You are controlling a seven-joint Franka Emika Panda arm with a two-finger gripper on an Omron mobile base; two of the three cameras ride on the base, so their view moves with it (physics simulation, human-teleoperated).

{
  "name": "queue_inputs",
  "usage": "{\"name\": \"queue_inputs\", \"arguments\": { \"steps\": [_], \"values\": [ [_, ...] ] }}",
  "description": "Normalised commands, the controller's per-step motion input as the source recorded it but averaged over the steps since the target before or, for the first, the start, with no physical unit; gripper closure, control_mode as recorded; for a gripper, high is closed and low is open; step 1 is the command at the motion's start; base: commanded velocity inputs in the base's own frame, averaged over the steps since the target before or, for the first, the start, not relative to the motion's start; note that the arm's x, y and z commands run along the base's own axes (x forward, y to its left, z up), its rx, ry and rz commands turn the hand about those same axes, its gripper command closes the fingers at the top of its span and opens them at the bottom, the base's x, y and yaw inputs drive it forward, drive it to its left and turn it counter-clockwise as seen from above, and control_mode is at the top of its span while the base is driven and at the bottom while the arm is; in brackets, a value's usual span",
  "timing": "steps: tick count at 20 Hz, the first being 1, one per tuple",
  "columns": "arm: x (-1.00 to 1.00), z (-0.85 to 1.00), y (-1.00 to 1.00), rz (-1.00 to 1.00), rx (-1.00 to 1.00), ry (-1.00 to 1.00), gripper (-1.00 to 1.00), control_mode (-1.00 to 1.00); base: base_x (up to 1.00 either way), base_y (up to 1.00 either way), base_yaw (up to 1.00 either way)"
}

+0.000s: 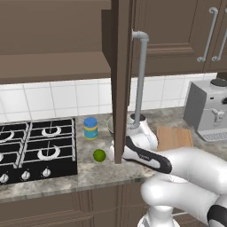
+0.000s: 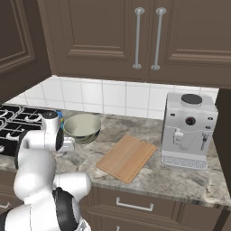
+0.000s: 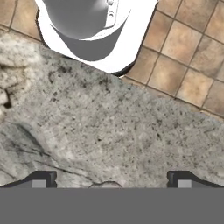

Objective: Open the cabinet. Place the bowl and condiment on the counter. Then place the lime and garlic on the cutting board.

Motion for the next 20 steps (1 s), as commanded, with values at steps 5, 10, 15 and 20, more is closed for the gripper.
{"name": "queue_inputs", "arguments": {
  "steps": [5,10,15,20],
  "values": [
    [0.12,-0.1,0.03,0.0,-0.02,0.0,-1.0,-1.0,0.0,0.0,0.0],
    [0.01,-0.06,0.16,0.0,-0.01,0.0,-1.0,-1.0,0.0,0.0,0.0],
    [0.0,-0.15,0.05,0.0,-0.01,0.0,-1.0,-1.0,0.0,0.0,0.0],
    [0.0,-0.26,-0.01,-0.03,0.0,0.0,-1.0,-1.0,0.0,0.0,0.0]
  ]
}}
